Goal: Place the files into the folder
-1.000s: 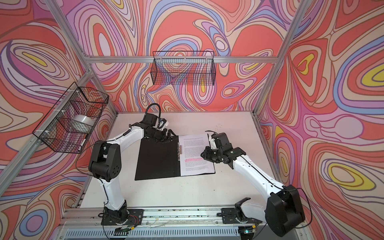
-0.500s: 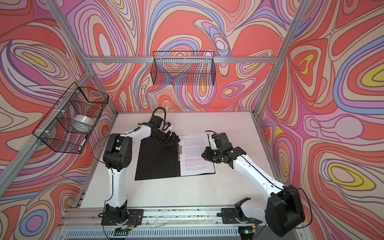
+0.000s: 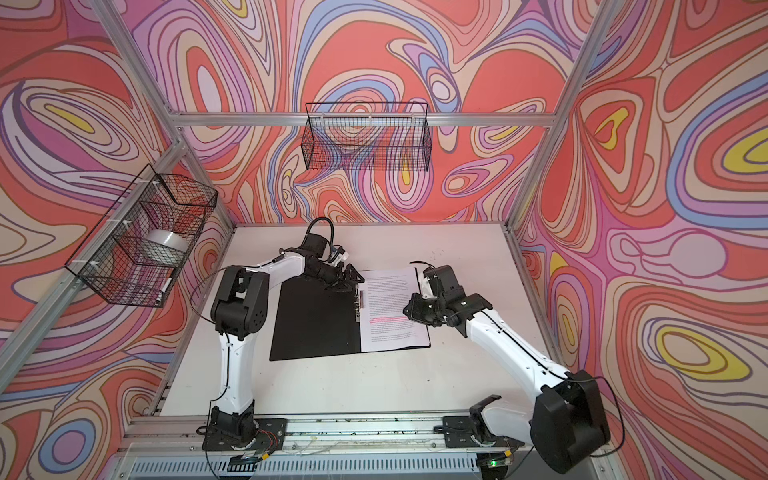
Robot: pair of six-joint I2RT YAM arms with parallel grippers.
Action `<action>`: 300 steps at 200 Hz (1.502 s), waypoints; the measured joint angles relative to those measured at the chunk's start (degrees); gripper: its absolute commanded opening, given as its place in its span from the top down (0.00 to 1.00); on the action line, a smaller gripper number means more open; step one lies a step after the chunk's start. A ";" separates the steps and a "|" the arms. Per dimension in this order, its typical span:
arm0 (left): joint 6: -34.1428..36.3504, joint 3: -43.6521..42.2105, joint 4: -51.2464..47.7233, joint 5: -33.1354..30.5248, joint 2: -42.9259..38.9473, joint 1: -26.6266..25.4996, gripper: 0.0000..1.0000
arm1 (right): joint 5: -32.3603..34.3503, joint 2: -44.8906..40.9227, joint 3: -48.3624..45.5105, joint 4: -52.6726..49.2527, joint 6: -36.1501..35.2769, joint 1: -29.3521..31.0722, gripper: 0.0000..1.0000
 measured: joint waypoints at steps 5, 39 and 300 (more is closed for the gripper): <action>-0.15 0.00 0.07 0.17 0.11 0.00 0.25 | 0.00 0.00 0.00 0.00 0.00 0.00 0.83; -1.73 0.00 1.62 1.90 0.44 0.00 0.25 | 0.17 -0.04 -0.07 0.00 0.00 0.00 0.83; -6.93 -9.68 8.72 10.75 -13.07 -3.74 0.26 | 0.59 0.00 0.76 -1.75 -0.42 0.00 0.83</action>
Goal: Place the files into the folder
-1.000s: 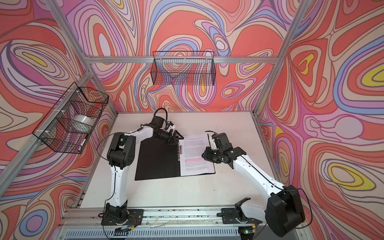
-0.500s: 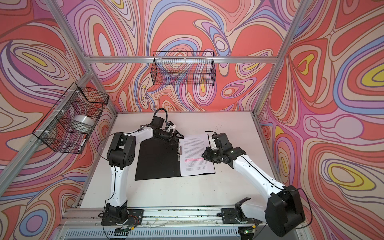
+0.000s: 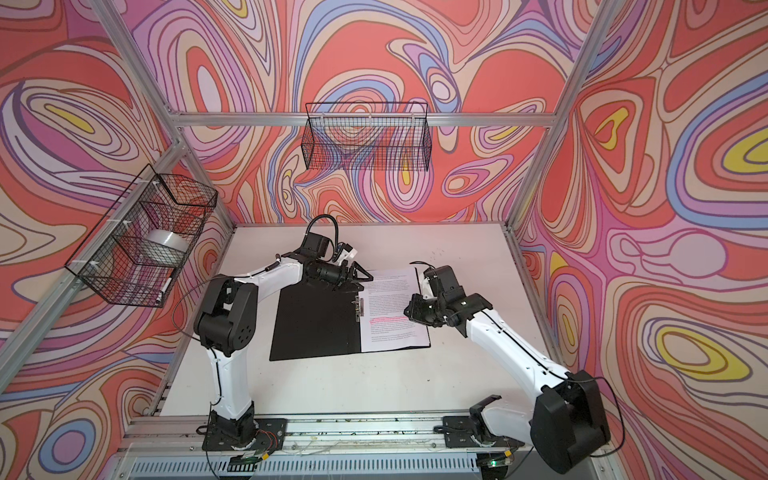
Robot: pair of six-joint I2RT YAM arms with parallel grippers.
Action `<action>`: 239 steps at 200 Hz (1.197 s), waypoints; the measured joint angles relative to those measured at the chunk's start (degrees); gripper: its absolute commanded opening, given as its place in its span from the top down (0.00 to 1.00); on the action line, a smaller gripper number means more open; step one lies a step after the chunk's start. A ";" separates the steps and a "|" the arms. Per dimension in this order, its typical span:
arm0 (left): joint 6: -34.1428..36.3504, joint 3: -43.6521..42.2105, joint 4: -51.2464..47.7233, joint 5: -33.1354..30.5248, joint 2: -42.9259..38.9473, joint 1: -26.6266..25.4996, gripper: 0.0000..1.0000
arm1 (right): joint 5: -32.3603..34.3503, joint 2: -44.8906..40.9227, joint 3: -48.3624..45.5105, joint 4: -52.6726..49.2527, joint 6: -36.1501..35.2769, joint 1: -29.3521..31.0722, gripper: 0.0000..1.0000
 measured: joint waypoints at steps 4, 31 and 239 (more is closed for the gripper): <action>0.66 0.00 -0.66 -0.24 -0.68 0.02 0.26 | 0.09 0.02 0.35 -0.35 -0.09 0.00 0.83; 8.39 0.20 -9.35 -6.45 -6.29 0.55 0.25 | 0.94 1.92 6.16 -4.44 -1.73 0.02 0.83; 42.23 -11.56 -35.28 -43.65 -15.34 10.95 0.30 | 16.33 48.02 58.71 -27.87 -9.66 20.17 0.83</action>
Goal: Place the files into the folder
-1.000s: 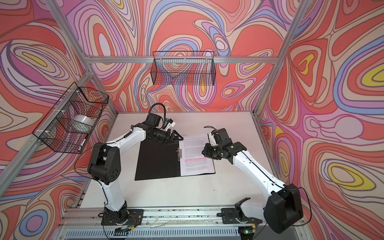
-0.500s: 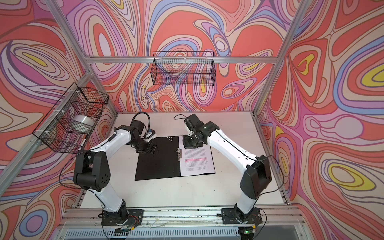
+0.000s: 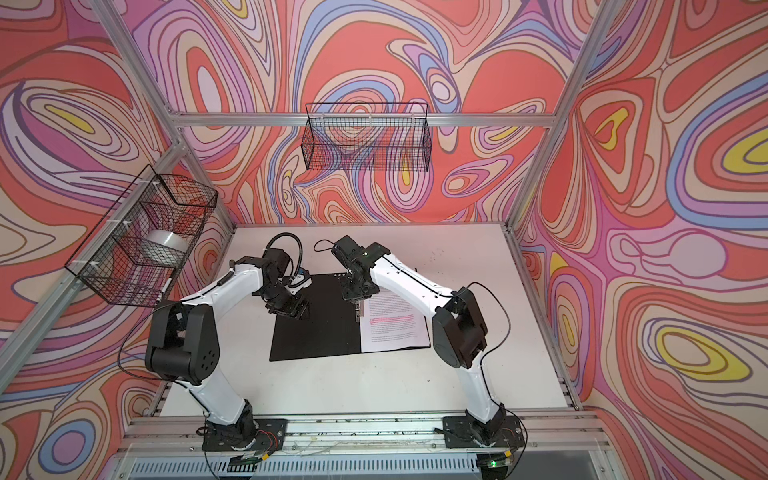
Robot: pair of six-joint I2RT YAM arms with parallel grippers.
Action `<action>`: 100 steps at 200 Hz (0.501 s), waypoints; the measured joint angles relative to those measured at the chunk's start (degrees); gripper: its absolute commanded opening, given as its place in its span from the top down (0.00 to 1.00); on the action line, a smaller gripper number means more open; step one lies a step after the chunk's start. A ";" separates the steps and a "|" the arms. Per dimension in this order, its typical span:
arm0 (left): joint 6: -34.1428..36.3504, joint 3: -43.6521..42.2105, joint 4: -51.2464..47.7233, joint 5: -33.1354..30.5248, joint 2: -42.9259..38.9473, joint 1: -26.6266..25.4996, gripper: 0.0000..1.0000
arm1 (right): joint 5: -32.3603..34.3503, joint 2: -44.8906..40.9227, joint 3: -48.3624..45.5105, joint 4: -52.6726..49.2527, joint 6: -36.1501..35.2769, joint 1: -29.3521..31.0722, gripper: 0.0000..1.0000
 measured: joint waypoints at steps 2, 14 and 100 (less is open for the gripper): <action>0.11 0.00 0.00 -0.04 0.00 0.00 0.30 | 0.04 0.09 0.13 0.00 0.00 0.00 0.83; 0.42 0.00 0.02 -0.28 0.00 0.00 0.29 | 0.15 0.50 0.66 0.02 0.02 0.04 0.83; 2.54 -2.45 1.66 -3.52 -3.34 0.00 0.30 | 0.31 1.40 1.86 -0.20 -0.04 0.11 0.83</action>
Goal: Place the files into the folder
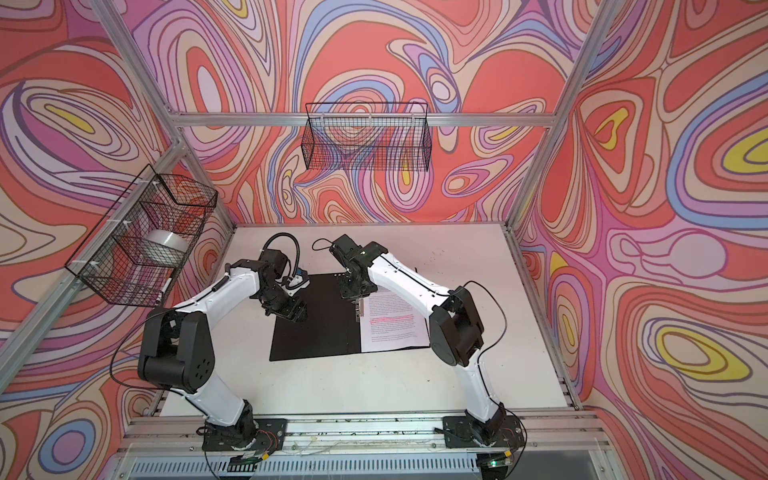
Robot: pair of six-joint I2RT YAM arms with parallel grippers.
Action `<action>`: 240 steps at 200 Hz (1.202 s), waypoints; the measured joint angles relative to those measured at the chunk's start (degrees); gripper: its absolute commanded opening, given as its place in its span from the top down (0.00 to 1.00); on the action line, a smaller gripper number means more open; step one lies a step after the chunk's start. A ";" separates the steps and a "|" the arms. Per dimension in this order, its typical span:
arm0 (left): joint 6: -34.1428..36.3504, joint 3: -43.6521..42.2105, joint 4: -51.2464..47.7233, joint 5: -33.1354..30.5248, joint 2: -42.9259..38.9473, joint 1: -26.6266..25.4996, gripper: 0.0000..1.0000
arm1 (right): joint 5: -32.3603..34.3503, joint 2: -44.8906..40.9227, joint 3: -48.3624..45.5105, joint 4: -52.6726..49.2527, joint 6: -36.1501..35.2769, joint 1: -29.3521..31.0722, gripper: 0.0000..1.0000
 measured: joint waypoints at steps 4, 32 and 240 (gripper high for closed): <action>0.13 -0.02 0.02 -0.24 0.00 0.00 0.30 | 0.00 0.13 0.26 -0.07 0.00 0.00 0.83; 0.57 -0.79 0.13 -1.42 0.00 0.00 0.32 | -0.07 1.46 1.97 -0.42 -0.57 0.00 0.83; 0.59 -2.36 1.62 -0.57 0.17 -0.15 0.40 | 0.37 9.14 7.69 -3.63 -4.46 0.00 0.86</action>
